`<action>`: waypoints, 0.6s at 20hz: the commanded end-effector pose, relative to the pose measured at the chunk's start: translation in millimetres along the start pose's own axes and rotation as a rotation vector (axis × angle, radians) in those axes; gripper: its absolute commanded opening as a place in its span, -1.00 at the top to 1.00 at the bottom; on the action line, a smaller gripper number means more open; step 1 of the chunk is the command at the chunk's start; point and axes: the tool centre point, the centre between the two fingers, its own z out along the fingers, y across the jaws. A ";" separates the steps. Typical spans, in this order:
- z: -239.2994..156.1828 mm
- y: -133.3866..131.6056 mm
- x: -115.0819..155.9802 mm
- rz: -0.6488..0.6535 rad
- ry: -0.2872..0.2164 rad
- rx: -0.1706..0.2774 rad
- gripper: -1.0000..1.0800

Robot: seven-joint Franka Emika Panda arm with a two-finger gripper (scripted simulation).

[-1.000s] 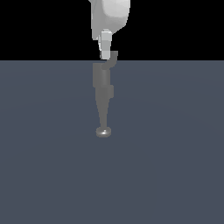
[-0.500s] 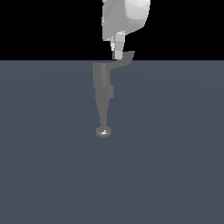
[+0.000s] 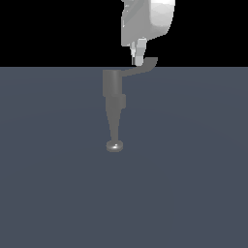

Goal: Turn on the faucet by rotating a designated handle.

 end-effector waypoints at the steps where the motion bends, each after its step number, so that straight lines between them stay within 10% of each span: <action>1: 0.9 -5.4 13.4 0.013 0.001 0.002 1.00; 12: 1.4 -26.9 43.6 0.025 0.000 0.001 1.00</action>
